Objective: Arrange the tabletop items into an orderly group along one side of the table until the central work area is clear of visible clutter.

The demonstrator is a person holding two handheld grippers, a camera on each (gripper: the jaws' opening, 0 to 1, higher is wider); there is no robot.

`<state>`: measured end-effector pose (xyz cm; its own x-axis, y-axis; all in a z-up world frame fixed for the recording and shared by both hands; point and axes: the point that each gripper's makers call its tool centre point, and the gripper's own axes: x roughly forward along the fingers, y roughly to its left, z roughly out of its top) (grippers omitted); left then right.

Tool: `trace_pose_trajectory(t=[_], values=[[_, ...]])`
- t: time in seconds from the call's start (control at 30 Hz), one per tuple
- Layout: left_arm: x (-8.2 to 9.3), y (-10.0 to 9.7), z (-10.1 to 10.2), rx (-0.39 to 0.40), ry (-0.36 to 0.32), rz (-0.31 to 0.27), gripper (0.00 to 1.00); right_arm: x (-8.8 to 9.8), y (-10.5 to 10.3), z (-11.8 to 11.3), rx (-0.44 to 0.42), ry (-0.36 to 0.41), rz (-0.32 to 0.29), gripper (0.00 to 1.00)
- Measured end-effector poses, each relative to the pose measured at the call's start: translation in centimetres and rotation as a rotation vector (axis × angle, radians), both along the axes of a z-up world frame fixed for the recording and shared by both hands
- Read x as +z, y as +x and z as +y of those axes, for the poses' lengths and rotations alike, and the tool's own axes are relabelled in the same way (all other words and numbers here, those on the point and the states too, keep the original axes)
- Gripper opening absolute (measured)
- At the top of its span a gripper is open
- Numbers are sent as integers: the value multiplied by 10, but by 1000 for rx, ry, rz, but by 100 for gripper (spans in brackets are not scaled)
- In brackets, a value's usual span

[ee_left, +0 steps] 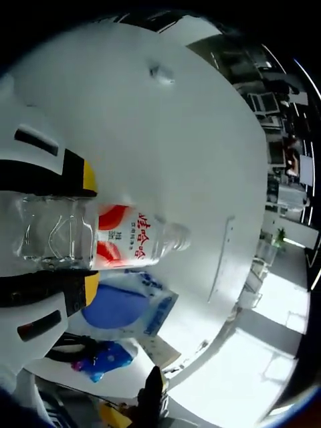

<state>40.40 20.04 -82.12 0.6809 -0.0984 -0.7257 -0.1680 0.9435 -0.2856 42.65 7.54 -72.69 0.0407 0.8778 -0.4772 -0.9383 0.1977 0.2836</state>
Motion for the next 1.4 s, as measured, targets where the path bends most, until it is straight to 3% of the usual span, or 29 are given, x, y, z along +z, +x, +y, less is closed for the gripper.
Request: trace_pose_trajectory(t=[0.3,0.67,0.77,1.1,1.23,1.33,1.4], values=[[1,2,1,8,-5,-29,39,-4,7,23,-23,3,70,51],[1,3,3,29,-21,-56,39,-5,16,47,-27,13,93,51],[1,3,3,29,-20,-65,39,-13,18,52,-46,-20,135,50],[1,3,-2,-19,36,-81,39,-24,25,76,-76,-25,248,50],[0,4,1,1,14,-89,39,-25,31,83,-117,-8,317,50],[1,3,0,5,11,-102,40,-21,26,94,-120,22,411,51],[0,3,0,14,0,-107,40,-23,24,97,-119,7,408,51]])
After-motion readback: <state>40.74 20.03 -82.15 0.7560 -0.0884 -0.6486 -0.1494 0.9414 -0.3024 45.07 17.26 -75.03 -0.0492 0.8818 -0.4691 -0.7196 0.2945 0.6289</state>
